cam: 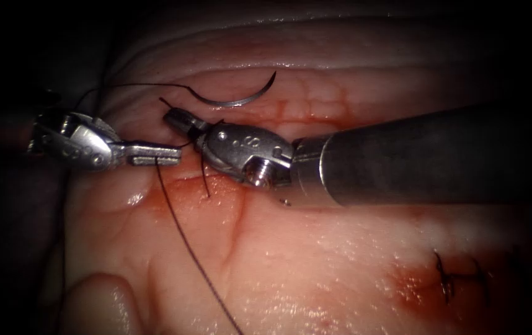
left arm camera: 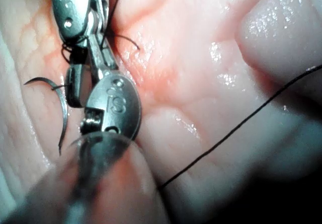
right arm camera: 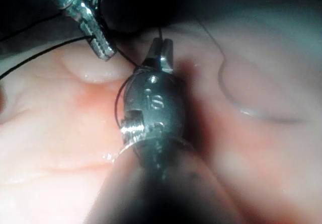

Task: Wound Closure
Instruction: Grab the suture tail with the right hand, then pull the right tool down and the left tool up to secure the knot.

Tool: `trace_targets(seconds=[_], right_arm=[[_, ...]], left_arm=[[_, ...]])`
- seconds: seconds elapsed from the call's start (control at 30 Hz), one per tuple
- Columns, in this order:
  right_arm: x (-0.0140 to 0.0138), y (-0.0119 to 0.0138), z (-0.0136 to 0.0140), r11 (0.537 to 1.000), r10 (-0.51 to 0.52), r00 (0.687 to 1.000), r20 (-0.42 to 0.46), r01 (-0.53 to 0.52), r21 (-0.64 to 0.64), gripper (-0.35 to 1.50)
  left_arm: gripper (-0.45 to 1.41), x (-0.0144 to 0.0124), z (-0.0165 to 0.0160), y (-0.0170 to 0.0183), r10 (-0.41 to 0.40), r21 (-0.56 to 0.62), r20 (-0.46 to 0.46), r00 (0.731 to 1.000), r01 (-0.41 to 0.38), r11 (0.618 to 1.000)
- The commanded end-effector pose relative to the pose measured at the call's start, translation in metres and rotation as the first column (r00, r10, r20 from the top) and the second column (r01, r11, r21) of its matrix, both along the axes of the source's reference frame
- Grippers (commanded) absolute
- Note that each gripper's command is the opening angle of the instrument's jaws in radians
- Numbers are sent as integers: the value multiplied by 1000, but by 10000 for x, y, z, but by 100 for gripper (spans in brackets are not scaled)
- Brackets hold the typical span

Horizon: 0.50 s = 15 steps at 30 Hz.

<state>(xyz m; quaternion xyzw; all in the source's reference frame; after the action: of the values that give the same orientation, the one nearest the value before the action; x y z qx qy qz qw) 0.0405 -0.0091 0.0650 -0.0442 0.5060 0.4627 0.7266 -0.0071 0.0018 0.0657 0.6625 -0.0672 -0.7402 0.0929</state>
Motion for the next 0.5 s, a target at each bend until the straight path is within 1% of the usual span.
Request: trace_targets(seconds=[0.03,0.07,0.2,0.3,0.33,0.5], right_arm=[[6,-4,-1,1000,2,1000,-8,-2,0,-35],[4,-4,-5,1000,8,1000,-17,-8,-3,-35],[-3,-4,-8,1000,20,999,-37,-21,-18,-35],[-13,-8,-6,998,45,998,-48,-47,-33,-35],[-17,-13,-3,997,52,998,-44,-55,-48,-35],[-23,-28,9,996,56,998,-24,-58,-71,-35]], left_arm=[[-45,-5,5,1,0,0,1,1000,0,1000],[-45,-3,5,3,-2,2,3,1000,2,1000],[-45,0,3,11,-12,15,-8,1000,12,1000],[-45,9,0,34,-44,38,-19,999,45,998],[-45,12,-1,46,-58,49,-24,998,59,997],[-45,12,0,71,-82,69,-40,996,84,994]])
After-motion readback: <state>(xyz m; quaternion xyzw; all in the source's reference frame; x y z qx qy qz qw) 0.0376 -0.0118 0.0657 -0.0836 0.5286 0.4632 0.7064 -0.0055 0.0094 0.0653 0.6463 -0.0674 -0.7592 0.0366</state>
